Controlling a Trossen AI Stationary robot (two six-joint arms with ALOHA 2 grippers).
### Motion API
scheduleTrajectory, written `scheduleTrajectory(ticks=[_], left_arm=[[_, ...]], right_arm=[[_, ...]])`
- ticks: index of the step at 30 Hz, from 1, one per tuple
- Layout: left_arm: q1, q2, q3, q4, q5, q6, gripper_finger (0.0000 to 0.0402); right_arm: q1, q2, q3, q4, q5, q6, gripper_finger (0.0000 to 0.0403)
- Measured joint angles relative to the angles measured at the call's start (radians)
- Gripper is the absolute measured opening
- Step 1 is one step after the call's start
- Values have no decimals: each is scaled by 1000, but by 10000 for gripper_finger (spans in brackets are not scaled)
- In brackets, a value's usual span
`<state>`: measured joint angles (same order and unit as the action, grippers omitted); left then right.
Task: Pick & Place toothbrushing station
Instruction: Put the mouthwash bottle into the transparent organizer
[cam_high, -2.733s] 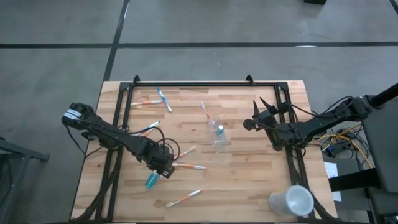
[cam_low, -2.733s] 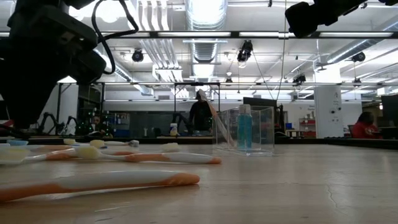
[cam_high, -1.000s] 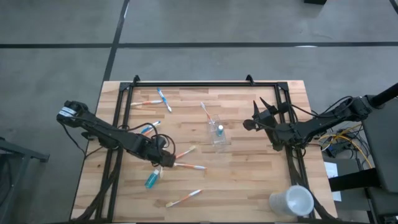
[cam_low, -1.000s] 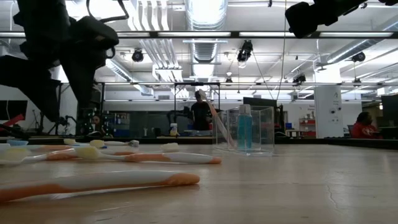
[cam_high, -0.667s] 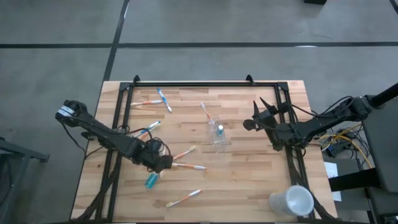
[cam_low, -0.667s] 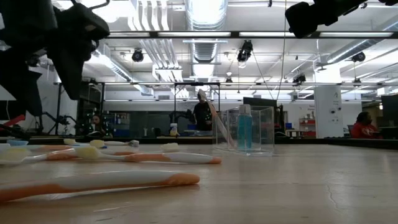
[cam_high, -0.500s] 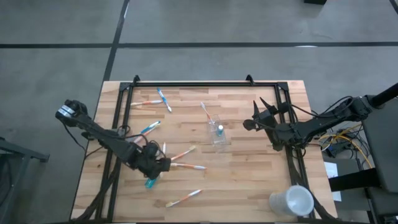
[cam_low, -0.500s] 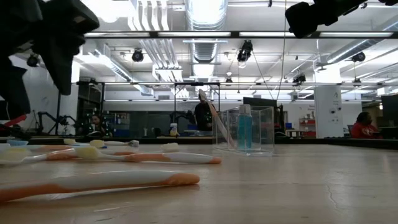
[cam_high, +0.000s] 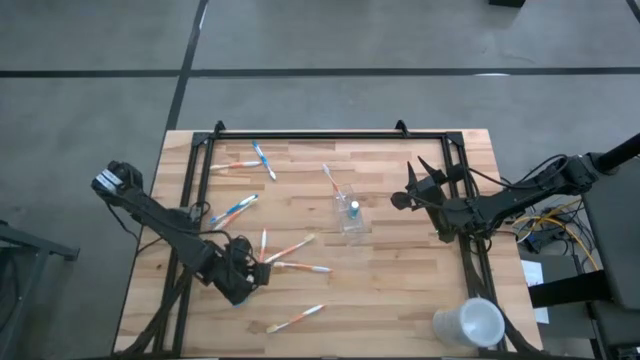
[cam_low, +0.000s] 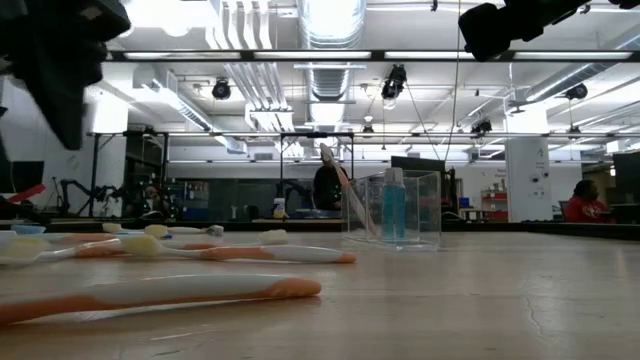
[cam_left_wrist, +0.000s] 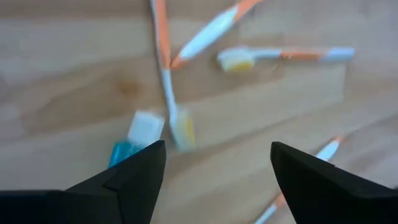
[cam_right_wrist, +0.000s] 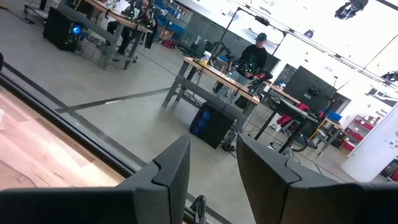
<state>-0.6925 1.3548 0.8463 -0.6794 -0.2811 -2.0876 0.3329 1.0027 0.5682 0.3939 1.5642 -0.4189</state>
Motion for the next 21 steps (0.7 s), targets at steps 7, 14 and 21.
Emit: scheduleTrajectory(ticks=[7, 14, 21], left_arm=[[-58, 0, 2, 19, 155, 85, 293], [-81, 0, 1, 21, 179, 190, 294], [-117, 21, -1, -30, 198, 164, 296]], right_arm=[[0, 0, 0, 0, 0, 0, 125], [0, 0, 0, 0, 0, 0, 125], [0, 0, 0, 0, 0, 0, 125]])
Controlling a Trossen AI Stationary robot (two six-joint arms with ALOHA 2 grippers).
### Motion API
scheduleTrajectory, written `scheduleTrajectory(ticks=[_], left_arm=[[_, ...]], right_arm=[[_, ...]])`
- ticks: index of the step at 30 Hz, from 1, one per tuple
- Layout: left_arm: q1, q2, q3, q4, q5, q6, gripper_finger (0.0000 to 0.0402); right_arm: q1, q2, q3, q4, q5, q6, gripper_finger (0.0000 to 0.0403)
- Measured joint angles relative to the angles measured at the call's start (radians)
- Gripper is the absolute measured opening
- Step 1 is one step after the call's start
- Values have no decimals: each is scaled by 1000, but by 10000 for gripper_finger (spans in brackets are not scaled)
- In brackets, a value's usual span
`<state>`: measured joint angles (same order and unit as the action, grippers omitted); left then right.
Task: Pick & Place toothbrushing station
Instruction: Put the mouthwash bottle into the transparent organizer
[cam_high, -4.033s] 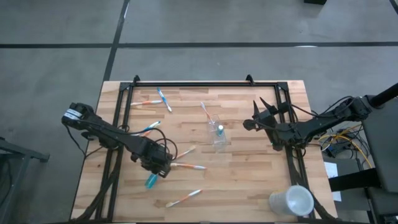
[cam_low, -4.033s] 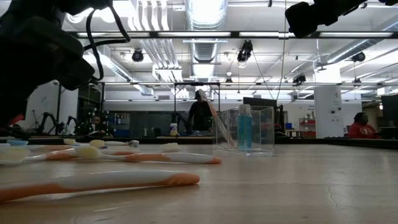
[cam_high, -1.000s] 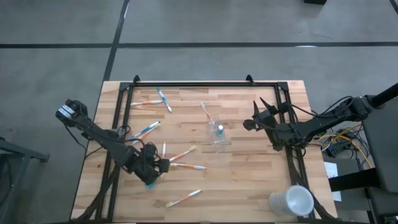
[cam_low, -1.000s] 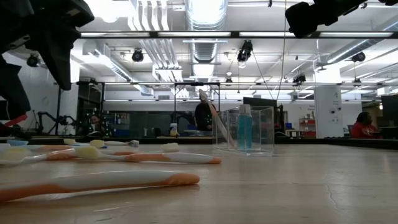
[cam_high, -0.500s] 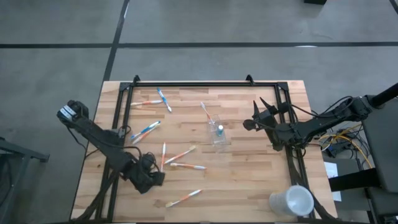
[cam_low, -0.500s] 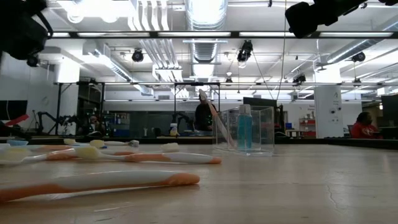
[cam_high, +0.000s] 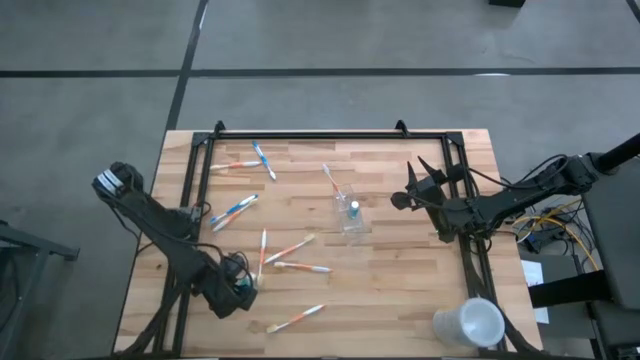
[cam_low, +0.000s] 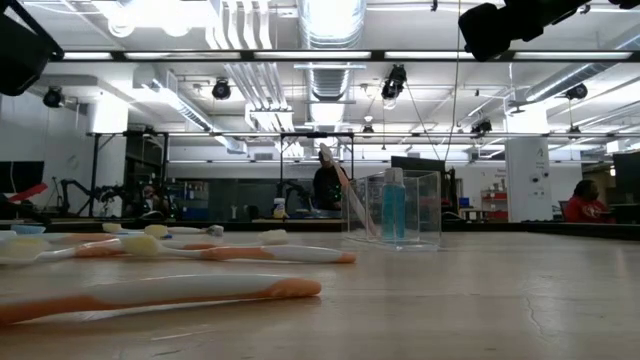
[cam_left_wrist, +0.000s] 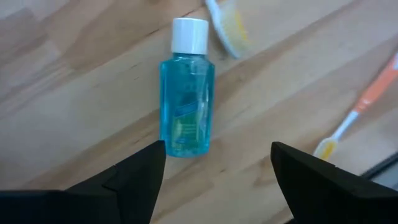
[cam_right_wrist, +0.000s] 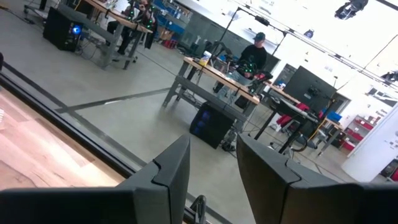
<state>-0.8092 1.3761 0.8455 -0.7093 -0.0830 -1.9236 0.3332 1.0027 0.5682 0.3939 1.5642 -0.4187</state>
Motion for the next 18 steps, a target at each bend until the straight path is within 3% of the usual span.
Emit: scheduleTrajectory(ticks=[18], left_arm=[[-10, 64, -39, 39, 10, -8, 296]], right_arm=[[0, 0, 0, 0, 0, 0, 125]])
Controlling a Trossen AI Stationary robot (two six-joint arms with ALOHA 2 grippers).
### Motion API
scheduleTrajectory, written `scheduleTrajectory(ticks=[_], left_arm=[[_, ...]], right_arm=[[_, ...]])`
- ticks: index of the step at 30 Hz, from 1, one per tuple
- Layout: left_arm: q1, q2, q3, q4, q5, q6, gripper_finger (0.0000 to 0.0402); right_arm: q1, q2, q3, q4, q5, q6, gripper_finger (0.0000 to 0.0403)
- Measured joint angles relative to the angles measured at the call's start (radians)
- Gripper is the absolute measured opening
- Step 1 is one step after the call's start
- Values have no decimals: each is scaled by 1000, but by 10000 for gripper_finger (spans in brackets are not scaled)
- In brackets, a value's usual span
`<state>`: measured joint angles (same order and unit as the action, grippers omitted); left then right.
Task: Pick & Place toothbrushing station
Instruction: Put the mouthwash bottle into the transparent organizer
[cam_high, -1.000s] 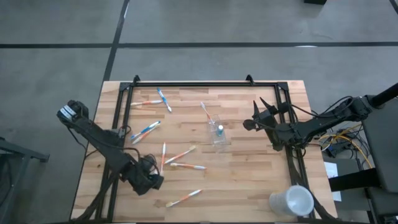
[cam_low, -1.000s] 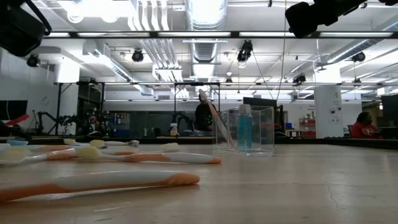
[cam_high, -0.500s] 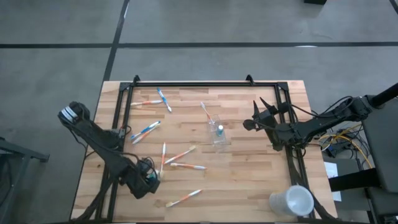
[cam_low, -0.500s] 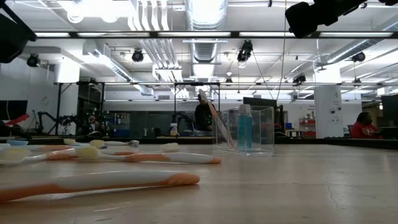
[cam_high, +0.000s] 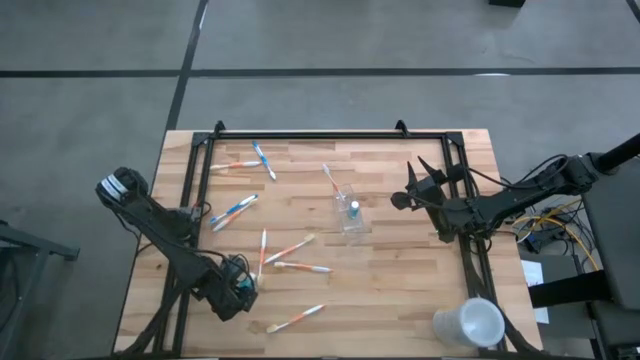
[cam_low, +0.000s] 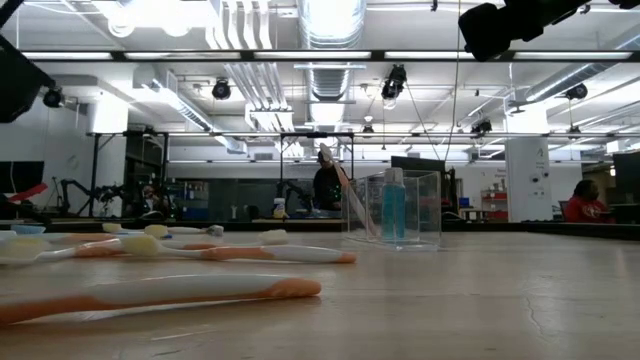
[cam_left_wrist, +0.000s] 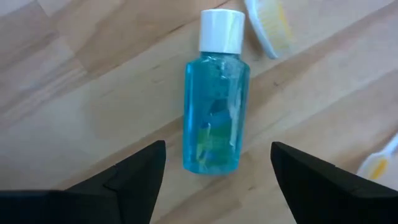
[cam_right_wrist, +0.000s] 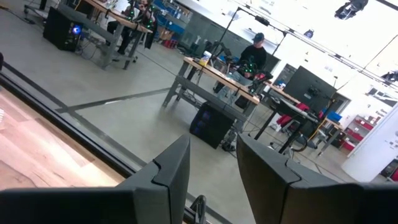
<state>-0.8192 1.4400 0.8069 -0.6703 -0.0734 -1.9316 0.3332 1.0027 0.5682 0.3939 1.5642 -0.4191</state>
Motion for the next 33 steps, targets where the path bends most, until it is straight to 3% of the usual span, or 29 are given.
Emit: scheduleTrajectory(ticks=[9, 33], left_arm=[[0, 1, -80, 200, 1, -12, 296], [1, 1, -93, 247, 7, -44, 294]], right_arm=[[0, 0, 0, 0, 0, 0, 125], [0, 0, 0, 0, 0, 0, 125]])
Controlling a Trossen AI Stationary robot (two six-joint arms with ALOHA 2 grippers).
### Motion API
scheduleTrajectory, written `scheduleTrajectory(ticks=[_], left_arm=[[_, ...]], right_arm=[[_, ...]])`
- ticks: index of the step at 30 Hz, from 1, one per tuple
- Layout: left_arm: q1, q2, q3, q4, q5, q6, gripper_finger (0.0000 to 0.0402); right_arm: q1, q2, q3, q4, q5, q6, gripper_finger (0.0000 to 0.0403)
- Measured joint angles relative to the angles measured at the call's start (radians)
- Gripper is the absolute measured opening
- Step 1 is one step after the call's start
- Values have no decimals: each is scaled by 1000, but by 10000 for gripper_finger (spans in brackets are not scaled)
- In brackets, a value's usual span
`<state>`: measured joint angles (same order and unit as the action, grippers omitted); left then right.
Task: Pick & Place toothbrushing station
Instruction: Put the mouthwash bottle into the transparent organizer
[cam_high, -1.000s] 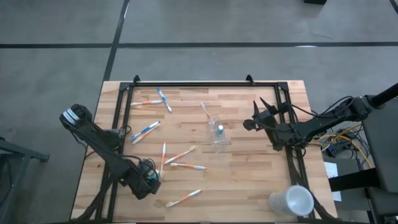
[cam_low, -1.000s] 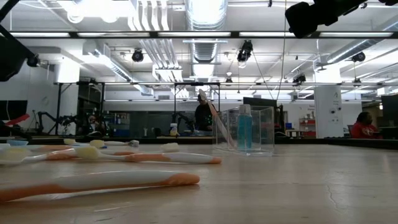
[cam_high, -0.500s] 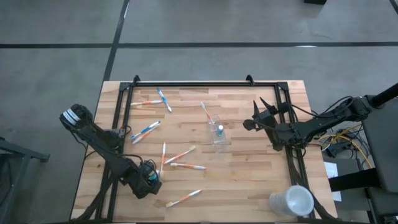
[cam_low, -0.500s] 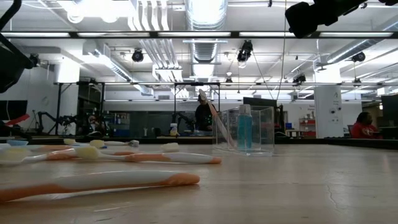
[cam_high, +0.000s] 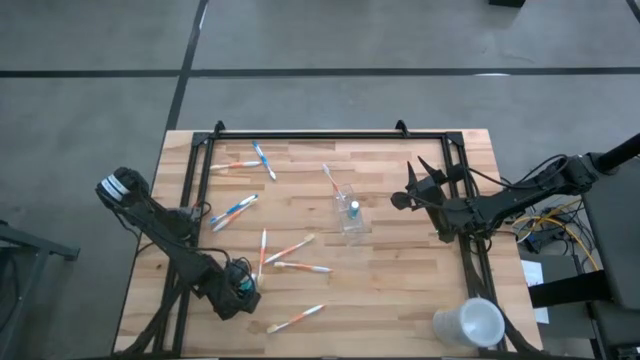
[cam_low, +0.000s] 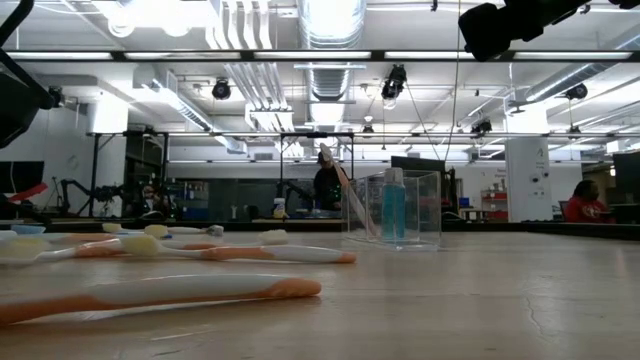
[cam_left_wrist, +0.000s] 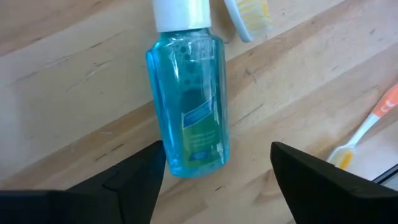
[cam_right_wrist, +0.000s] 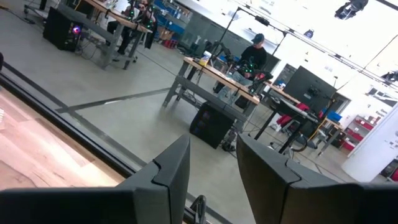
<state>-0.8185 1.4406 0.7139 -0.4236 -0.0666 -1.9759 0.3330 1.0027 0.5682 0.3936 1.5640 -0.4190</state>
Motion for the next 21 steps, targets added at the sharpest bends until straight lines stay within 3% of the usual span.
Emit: scheduleTrajectory(ticks=[9, 21], left_arm=[[0, 0, 0, 5, -14, -96, 294], [0, -1, 0, -44, -14, -86, 292]], right_arm=[[0, 0, 0, 0, 0, 0, 125], [0, 0, 0, 0, 0, 0, 125]])
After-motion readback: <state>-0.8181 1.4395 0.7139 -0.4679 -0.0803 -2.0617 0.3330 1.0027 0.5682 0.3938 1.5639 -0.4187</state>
